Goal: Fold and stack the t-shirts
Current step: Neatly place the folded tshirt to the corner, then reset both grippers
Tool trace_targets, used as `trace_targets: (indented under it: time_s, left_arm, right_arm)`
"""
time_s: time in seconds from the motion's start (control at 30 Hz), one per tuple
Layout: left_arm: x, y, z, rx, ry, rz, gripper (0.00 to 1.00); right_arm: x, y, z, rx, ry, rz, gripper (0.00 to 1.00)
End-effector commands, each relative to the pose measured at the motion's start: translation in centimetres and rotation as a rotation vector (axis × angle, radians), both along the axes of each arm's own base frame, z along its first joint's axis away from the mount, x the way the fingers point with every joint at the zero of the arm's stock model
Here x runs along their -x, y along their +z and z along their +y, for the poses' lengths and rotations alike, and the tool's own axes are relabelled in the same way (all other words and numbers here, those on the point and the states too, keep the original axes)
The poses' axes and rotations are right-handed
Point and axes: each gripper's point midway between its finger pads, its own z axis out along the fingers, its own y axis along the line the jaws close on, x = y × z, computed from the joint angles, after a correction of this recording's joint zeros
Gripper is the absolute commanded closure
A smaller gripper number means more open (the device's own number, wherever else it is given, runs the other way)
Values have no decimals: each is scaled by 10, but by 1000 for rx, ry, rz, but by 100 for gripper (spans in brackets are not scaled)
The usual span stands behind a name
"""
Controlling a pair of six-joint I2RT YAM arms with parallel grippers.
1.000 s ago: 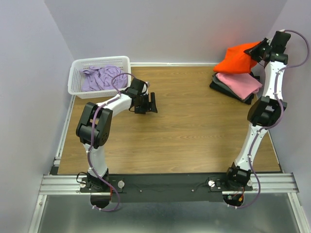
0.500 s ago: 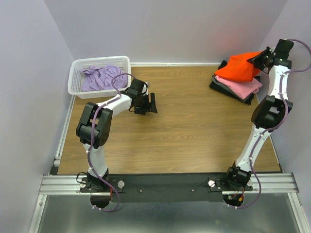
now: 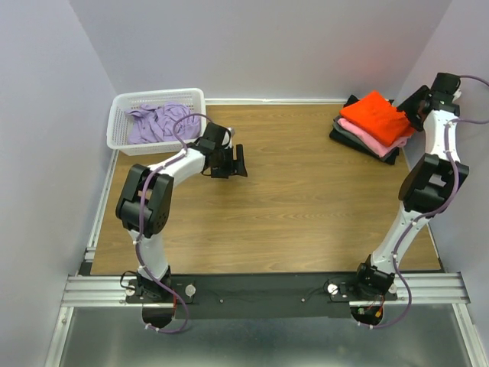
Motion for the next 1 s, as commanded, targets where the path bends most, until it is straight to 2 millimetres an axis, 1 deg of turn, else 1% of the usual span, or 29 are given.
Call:
trace_targets:
  time_s: [0.0,0.03,0.07,0.1,0.17,0.2,0.23,0.27,0.3,0.33,0.37,0.4,0.43,0.47,0.5,0.53,0.57,0.6,0.63,0.67,0.7,0.73,0.77,0.8,0.83,0.87,0.9,0.93,0.97]
  left_arm:
    - [-3,21,-2,4,-15,-72,17]
    - [-4,25,-2,6,-18,-84,17]
    - [-5,28,-3,8,-22,-93,17]
    - [-6,32,-4,4,-25,-106,17]
    - [-8,42,-6,4,-27,-136,17]
    - [-10,47,-6,1,-23,-155,17]
    - [-11,55,-8,5,-26,-178,17]
    - [-11,59,-9,8,-24,-190,17]
    - [-13,65,-10,13,-25,-210,17]
    - [-13,73,-11,17,-21,-232,17]
    - [-13,78,-12,19,-20,-247,17]
    - [-14,81,-12,22,-16,-258,17]
    - [-15,87,-12,21,-4,-279,17]
    - [-14,97,-13,28,-3,-304,17]
    - [-14,101,-12,30,5,-318,17]
    - [-15,105,-10,24,18,-333,17]
    - [-14,113,-9,23,37,-359,17]
    - [-14,119,-7,24,47,-375,17]
    - [-13,121,-7,23,55,-385,17]
    - [-11,134,-5,35,66,-417,17]
    - [-8,139,-6,41,69,-432,17]
    - [-6,148,-2,43,89,-464,17]
    - [-4,152,-1,45,99,-475,17]
    - [-1,153,0,47,102,-485,17]
    - [2,163,3,56,119,-509,17]
    - [4,168,3,65,120,-519,17]
    - [4,164,10,42,156,-527,17]
    - [6,167,12,44,166,-538,17]
    - [9,176,15,54,179,-557,17]
  right_arm:
    - [24,6,-23,125,-65,60,22]
    - [28,6,-23,130,-62,67,20]
    - [31,13,-22,137,-64,59,18]
    - [37,6,-20,138,-62,79,15]
    - [44,12,-18,151,-52,79,13]
    - [48,26,-16,164,-46,55,12]
    - [52,23,-13,173,-31,69,10]
    - [54,26,-11,186,-20,63,10]
    - [59,43,-7,203,-9,33,9]
    - [67,33,-1,195,5,54,9]
    - [72,36,4,195,12,42,9]
    - [72,39,11,190,36,12,9]
    - [76,54,23,201,60,-27,9]
    - [82,41,33,189,82,-8,9]
    - [83,42,42,187,105,-18,9]
    - [86,51,61,196,144,-39,9]
    - [92,37,73,185,169,-12,9]
    - [92,35,96,183,216,-14,9]
    - [96,32,108,181,242,-11,9]
    - [106,27,121,173,262,-4,9]
    - [111,22,134,165,283,3,9]
    - [115,25,155,158,322,-15,9]
    - [119,22,167,149,345,-14,9]
    - [129,7,179,134,370,15,9]
    - [133,4,202,127,413,14,9]
    - [139,0,212,123,436,19,9]
    - [149,-8,233,122,482,29,9]
    - [155,-13,243,116,501,36,9]
    - [160,-13,251,112,509,31,9]
